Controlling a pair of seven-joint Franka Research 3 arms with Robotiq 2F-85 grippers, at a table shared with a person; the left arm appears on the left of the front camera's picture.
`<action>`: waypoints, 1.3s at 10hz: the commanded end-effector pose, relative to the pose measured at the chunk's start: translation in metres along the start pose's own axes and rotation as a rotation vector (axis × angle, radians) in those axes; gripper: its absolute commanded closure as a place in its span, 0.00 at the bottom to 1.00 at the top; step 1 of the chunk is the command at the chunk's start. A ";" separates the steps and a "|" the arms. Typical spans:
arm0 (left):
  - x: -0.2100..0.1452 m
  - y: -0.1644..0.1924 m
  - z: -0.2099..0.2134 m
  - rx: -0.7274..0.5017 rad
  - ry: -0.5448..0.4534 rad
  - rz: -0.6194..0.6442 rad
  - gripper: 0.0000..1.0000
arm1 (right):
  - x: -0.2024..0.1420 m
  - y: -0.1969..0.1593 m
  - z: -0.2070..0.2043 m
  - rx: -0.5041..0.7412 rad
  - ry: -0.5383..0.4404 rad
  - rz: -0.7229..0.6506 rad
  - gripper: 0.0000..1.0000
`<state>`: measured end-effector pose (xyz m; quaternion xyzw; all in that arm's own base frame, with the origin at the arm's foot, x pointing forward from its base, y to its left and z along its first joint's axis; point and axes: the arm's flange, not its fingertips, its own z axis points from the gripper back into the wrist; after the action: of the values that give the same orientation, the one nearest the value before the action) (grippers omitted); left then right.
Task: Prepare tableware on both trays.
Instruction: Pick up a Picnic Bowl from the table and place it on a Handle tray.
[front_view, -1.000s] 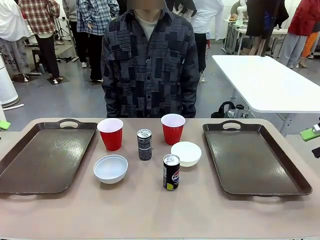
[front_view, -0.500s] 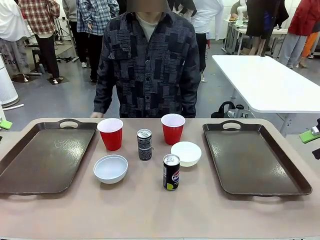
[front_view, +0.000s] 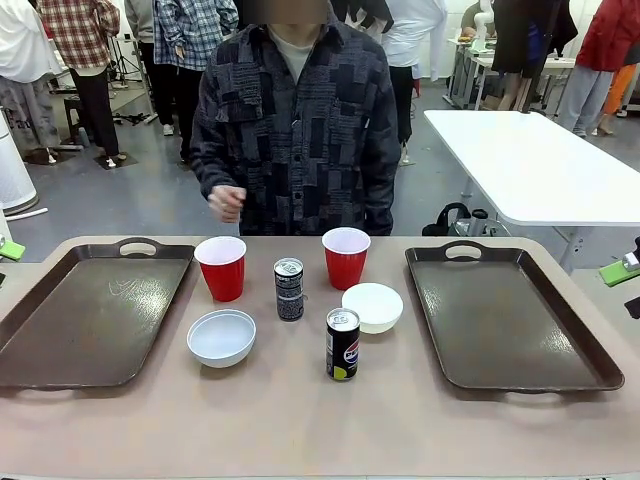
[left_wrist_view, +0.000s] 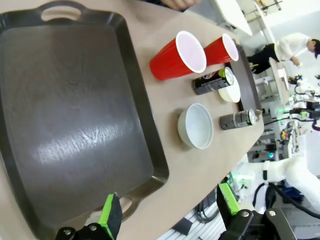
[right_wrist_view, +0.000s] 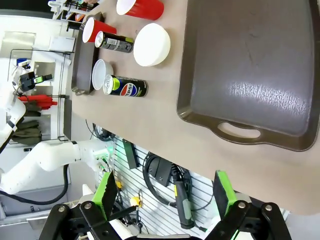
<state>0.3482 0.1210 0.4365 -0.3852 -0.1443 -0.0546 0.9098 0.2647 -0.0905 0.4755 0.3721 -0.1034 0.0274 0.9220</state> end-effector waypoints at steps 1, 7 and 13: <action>0.000 0.002 0.004 -0.009 0.002 0.004 0.00 | 0.000 -0.001 0.001 0.028 -0.010 -0.002 0.00; 0.000 0.002 0.004 -0.009 0.002 0.004 0.00 | 0.000 -0.001 0.001 0.028 -0.010 -0.002 0.00; 0.000 0.002 0.004 -0.009 0.002 0.004 0.00 | 0.065 0.134 -0.089 -0.505 0.163 -0.013 0.00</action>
<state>0.3483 0.1216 0.4364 -0.3853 -0.1442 -0.0540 0.9099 0.2992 0.0385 0.5054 0.2000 -0.0652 0.0369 0.9769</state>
